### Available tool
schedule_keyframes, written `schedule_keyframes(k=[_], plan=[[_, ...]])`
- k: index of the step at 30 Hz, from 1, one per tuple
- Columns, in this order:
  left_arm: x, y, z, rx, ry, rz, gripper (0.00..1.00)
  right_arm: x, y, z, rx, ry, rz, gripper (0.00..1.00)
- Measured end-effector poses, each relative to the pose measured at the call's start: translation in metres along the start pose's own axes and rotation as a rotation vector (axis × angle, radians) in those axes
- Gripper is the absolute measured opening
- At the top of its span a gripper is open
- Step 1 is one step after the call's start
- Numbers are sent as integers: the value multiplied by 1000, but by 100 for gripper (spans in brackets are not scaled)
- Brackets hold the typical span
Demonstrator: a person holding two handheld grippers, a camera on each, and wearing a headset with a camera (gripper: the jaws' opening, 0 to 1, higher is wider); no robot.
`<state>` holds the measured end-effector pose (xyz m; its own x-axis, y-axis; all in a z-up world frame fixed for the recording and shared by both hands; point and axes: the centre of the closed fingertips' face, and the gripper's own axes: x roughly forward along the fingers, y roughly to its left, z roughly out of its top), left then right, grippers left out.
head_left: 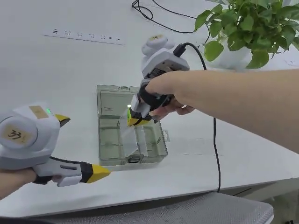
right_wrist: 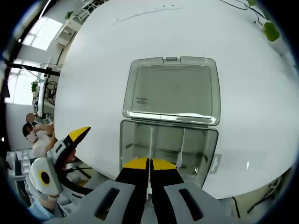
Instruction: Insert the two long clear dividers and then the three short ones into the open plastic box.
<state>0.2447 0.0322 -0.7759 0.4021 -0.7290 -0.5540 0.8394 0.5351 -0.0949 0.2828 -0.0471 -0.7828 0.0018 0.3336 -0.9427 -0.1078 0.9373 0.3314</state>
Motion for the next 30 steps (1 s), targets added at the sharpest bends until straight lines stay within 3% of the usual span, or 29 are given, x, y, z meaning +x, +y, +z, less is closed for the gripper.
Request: schedule_keyframes(k=[30], plan=[[2,2,-7,-16,-5,-13,97,9,-2,-2,-5,4,-42,2]])
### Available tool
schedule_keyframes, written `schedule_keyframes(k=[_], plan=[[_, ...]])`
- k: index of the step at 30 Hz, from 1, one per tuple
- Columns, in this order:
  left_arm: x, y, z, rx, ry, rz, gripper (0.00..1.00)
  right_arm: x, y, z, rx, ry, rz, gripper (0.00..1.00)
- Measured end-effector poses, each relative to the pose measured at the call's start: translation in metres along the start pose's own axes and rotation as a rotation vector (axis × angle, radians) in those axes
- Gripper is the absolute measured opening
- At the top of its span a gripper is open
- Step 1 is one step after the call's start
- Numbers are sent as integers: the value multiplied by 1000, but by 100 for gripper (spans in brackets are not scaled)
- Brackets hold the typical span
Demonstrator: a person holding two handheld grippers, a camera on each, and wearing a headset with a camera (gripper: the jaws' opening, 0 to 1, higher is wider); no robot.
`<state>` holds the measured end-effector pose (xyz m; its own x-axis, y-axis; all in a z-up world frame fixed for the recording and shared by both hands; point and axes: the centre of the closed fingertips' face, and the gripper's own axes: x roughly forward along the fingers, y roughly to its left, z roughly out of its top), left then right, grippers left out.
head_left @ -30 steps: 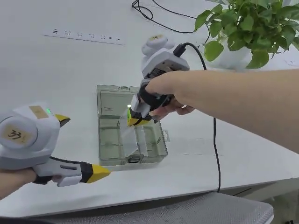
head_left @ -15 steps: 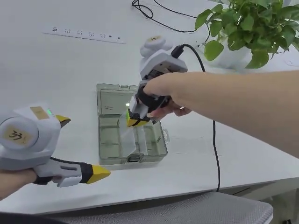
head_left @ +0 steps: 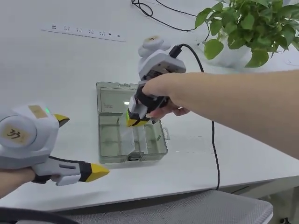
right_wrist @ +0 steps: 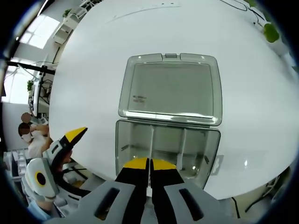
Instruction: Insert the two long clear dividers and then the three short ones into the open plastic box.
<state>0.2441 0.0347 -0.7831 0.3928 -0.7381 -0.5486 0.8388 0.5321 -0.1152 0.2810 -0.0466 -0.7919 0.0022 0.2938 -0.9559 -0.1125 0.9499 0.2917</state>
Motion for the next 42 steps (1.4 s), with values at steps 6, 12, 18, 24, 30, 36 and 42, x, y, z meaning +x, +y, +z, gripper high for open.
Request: schedule_keyframes(k=[6,12,18,24,30,36,42], plan=[[1,1,0,-1,-2,-1,97,1,-1,0,-4,2,-8,2],[1,1,-2,-8,-2,-4,96,1,-2,0,-4,4,-12,2],[1,1,-3,-12,-4,-4,96,3,-2,3,-10,8,-15,2],[1,1,-3,-13,-6,-3,96,5,1,4,-35,17,-35,2],[1,2,-3,-12,-6,-4,96,7,4,4,-67,28,-56,2],[1,2,-3,-15,-6,-4,96,12,6,4,-91,36,-69,2],[1,3,-6,-21,-3,-2,95,20,7,2,-123,45,-83,3]])
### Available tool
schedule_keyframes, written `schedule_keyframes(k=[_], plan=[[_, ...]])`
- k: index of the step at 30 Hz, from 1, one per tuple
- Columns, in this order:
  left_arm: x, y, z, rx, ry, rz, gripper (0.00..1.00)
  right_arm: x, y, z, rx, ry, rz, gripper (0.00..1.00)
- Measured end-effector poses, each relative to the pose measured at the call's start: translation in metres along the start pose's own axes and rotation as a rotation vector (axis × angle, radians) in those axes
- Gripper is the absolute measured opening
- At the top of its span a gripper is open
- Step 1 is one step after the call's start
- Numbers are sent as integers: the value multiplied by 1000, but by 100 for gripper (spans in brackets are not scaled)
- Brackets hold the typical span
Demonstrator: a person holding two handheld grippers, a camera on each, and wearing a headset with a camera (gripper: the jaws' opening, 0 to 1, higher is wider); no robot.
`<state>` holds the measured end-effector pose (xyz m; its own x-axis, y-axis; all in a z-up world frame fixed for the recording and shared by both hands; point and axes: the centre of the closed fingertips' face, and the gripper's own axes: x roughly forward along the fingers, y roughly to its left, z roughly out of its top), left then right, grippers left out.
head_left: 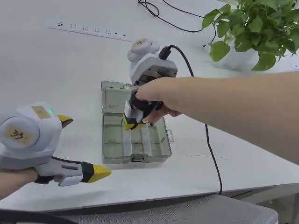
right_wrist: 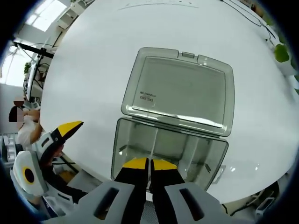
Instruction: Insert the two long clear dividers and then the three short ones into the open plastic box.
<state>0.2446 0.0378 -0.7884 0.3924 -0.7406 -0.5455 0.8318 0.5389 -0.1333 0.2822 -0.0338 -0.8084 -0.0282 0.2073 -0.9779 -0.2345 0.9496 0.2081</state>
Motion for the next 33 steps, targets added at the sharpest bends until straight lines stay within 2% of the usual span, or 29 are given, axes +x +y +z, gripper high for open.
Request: schedule_keyframes(k=[4,13,22,27,33], plan=[[0,2,0,-6,-4,5,95,5,0,0,-28,0,-14,3],[1,2,-2,-11,-2,5,95,7,-2,0,-31,2,-12,3],[3,2,3,-12,-13,6,95,9,-2,0,-51,-13,-43,3],[1,2,6,-9,-19,11,95,8,-1,0,-55,-19,-33,4],[-1,2,3,-11,-12,15,95,8,0,1,-79,-30,-17,5]])
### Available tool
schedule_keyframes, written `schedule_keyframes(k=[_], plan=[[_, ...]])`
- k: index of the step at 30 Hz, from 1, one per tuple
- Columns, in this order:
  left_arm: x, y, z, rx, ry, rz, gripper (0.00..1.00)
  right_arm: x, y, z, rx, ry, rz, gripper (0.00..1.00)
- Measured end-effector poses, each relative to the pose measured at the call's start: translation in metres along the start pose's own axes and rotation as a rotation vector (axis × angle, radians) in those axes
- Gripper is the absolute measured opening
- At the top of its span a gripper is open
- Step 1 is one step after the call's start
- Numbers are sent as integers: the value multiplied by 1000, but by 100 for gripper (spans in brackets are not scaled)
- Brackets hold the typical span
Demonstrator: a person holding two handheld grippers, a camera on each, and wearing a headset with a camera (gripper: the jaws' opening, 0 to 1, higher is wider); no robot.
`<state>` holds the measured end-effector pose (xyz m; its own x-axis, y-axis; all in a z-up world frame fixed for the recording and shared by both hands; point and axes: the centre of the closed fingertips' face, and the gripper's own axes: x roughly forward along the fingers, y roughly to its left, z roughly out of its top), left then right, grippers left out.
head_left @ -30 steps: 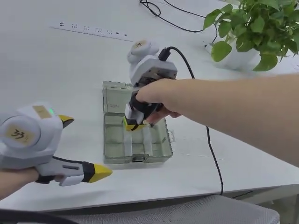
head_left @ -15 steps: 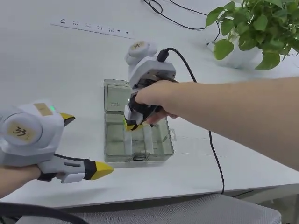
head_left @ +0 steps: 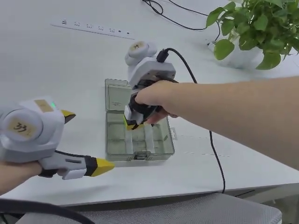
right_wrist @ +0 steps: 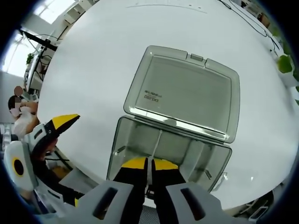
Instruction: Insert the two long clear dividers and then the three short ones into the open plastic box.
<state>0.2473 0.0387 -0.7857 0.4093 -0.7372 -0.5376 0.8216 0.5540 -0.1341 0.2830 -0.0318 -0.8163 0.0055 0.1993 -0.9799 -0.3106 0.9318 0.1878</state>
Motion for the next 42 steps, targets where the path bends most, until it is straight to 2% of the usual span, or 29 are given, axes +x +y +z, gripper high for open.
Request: schedule_keyframes(k=[3,7,9,15,19,22,27,30,31,32,33,34,36,37,38,39,41,42], plan=[[0,0,0,-1,0,1,95,-1,1,0,-15,-7,15,6],[0,-1,0,1,2,1,95,-2,7,3,-2,-35,58,14],[1,-2,0,1,3,-2,95,-3,7,3,-19,-41,52,16],[0,-2,2,3,3,0,96,-5,11,4,-24,-76,83,29],[0,-3,3,6,6,0,96,-7,18,6,-17,-109,128,36],[0,-4,4,8,10,-2,96,-9,19,5,-26,-114,134,43],[0,-6,6,5,10,-3,96,-17,19,11,-54,-168,143,47],[0,-6,9,10,10,3,96,-24,25,14,-39,-207,191,49],[0,-6,9,10,10,3,96,-25,24,14,-40,-212,190,50],[-1,-6,9,10,11,5,96,-28,26,18,-82,-250,201,50],[-1,-7,10,13,13,7,96,-30,24,15,-61,-236,186,49],[-1,-7,10,16,14,9,96,-32,27,21,-81,-279,206,49],[-1,-7,10,17,18,9,96,-36,27,19,-66,-284,212,50],[-2,-8,11,20,18,12,96,-40,31,22,-114,-315,241,51],[-2,-8,12,18,18,13,96,-42,29,19,-97,-310,228,53],[-3,-8,12,17,16,15,96,-47,34,25,-120,-364,266,54],[-4,-8,13,10,14,21,96,-52,30,22,-105,-366,264,57],[-4,-7,14,12,14,27,96,-57,33,27,-187,-424,283,59]])
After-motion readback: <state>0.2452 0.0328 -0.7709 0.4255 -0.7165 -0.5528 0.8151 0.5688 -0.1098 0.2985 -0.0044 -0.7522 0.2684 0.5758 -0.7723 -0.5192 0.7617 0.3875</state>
